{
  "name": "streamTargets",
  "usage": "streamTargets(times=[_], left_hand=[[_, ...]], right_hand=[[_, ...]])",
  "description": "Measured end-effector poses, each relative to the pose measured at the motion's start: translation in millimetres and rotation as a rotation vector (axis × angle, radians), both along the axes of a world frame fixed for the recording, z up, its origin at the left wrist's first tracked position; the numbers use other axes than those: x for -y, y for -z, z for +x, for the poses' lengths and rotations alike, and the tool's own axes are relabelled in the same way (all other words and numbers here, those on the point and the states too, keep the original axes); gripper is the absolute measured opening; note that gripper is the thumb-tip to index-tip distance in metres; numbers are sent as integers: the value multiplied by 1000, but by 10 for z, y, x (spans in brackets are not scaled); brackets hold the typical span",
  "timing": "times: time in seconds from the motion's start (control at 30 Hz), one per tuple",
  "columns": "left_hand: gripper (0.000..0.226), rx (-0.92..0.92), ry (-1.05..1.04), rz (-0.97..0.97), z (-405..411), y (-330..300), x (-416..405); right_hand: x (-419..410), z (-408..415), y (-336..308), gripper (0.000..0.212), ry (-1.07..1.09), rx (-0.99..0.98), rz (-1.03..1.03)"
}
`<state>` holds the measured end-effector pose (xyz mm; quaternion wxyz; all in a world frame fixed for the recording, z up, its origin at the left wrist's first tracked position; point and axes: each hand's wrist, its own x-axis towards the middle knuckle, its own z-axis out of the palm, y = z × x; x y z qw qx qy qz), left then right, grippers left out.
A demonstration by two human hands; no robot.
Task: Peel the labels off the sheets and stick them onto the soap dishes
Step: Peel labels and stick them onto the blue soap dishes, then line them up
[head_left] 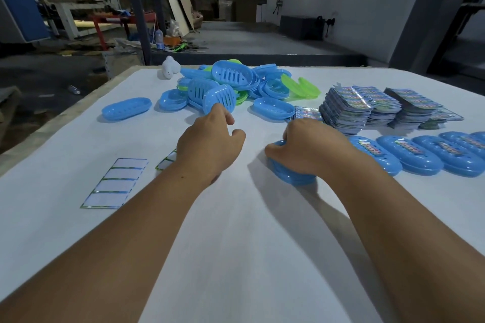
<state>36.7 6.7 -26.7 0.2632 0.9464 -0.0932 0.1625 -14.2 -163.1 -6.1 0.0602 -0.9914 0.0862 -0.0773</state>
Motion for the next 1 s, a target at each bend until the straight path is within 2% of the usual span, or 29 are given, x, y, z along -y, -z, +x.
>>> streamTargets(times=[0.1,0.23,0.33,0.5,0.67,0.83,1.0], left_hand=[[22,-3,-1,-2,5,-4,-8],[22,-21,1,-16,16,4,-22],[20,-18,-9,-10,34,-1,-38],[14,1,-54,-20,60,-36,-121],[8,71,-157,20,108,-97,-282],[23,37,-248,182,108,-105,-451],[64,-148,-211,301,107,-88,-417]], right_hand=[[22,-51,-45,45,33,-11,19],[47,-98,-90,32,-8,-18,28],[84,-132,-122,32,-19,-5,9],[142,-149,-144,43,-14,-3,-14],[141,-127,-116,36,-28,6,9],[89,-72,-69,36,-64,18,83],[25,-30,-3,40,-115,23,127]])
